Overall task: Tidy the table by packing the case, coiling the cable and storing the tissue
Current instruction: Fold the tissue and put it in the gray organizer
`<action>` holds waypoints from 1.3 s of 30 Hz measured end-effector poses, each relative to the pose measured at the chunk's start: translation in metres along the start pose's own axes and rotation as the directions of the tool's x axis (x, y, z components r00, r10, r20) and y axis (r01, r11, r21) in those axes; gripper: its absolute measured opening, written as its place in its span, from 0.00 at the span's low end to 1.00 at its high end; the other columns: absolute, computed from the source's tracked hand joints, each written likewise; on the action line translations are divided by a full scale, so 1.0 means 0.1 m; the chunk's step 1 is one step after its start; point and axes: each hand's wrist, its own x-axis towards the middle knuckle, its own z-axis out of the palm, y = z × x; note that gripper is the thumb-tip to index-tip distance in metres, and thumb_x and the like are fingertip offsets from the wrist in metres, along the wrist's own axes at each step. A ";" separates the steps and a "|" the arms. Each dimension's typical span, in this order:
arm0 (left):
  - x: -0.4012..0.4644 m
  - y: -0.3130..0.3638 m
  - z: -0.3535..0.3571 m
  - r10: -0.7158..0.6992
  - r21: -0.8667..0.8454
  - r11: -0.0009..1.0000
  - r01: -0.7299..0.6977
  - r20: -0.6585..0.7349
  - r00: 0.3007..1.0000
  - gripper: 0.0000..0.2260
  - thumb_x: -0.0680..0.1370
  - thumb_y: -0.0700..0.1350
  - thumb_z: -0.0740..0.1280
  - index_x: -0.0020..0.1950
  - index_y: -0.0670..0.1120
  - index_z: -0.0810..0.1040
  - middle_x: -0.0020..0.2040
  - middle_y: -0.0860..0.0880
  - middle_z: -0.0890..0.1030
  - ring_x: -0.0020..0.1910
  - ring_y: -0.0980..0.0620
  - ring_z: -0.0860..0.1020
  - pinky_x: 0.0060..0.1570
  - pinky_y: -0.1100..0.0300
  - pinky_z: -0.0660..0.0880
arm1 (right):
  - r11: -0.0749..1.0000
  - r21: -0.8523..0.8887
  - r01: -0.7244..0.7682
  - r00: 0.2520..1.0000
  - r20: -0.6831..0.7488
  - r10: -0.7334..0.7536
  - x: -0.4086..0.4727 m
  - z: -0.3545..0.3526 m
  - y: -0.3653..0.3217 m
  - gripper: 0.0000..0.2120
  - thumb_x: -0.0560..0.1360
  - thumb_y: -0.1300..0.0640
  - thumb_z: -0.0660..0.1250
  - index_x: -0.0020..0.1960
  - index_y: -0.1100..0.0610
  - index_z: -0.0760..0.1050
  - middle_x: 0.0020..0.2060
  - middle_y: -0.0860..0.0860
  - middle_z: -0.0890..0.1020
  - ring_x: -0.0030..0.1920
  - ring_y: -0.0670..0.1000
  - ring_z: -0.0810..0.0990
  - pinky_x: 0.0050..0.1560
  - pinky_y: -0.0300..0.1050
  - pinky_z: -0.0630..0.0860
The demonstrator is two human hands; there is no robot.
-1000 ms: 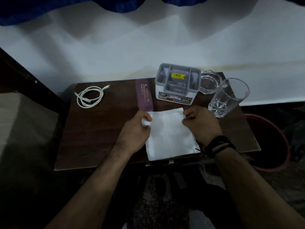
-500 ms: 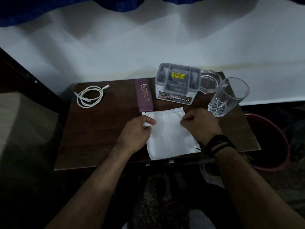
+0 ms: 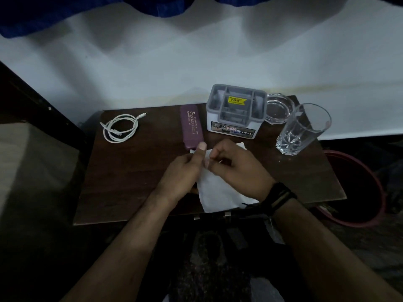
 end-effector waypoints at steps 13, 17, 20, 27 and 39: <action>0.06 -0.09 -0.07 0.006 0.034 0.999 -0.005 -0.046 0.999 0.12 0.75 0.51 0.74 0.55 0.49 0.79 0.53 0.48 0.85 0.50 0.47 0.85 0.46 0.42 0.84 | 0.998 0.057 0.018 0.999 -0.044 -0.015 0.04 -0.11 0.07 0.09 0.67 0.63 0.66 0.39 0.50 0.73 0.42 0.54 0.83 0.45 0.55 0.82 0.49 0.51 0.77; 0.10 -0.13 -0.08 0.060 0.133 0.990 -0.046 -0.102 0.993 0.08 0.77 0.55 0.69 0.49 0.53 0.77 0.50 0.50 0.83 0.49 0.48 0.84 0.47 0.42 0.83 | 0.972 -0.182 -0.151 0.971 -0.211 0.111 0.06 -0.33 0.26 0.09 0.71 0.62 0.73 0.40 0.50 0.75 0.37 0.44 0.80 0.41 0.47 0.80 0.47 0.47 0.76; 0.11 -0.15 -0.09 0.089 0.208 0.976 -0.058 -0.142 0.986 0.10 0.76 0.57 0.67 0.49 0.51 0.75 0.46 0.50 0.83 0.46 0.47 0.83 0.45 0.41 0.83 | 0.888 -0.321 -0.331 0.940 -0.197 0.279 0.03 -0.44 0.34 0.09 0.72 0.54 0.76 0.46 0.52 0.77 0.43 0.47 0.81 0.51 0.54 0.81 0.54 0.49 0.76; 0.10 -0.17 -0.10 0.057 0.143 0.989 -0.046 -0.076 0.995 0.20 0.73 0.49 0.75 0.58 0.51 0.67 0.53 0.49 0.81 0.50 0.46 0.83 0.45 0.41 0.83 | 0.797 -0.427 -0.428 0.904 -0.207 0.375 -0.01 -0.48 0.30 0.17 0.72 0.47 0.76 0.51 0.58 0.80 0.47 0.53 0.83 0.52 0.56 0.80 0.51 0.48 0.74; -0.08 0.08 -0.07 0.240 -0.163 0.957 -0.241 -0.023 0.970 0.14 0.79 0.38 0.66 0.44 0.56 0.85 0.45 0.55 0.86 0.48 0.54 0.84 0.51 0.52 0.78 | 0.904 0.310 -0.295 0.947 -0.034 0.320 0.05 -0.51 0.30 0.27 0.68 0.54 0.82 0.63 0.52 0.74 0.55 0.46 0.84 0.55 0.49 0.84 0.46 0.37 0.81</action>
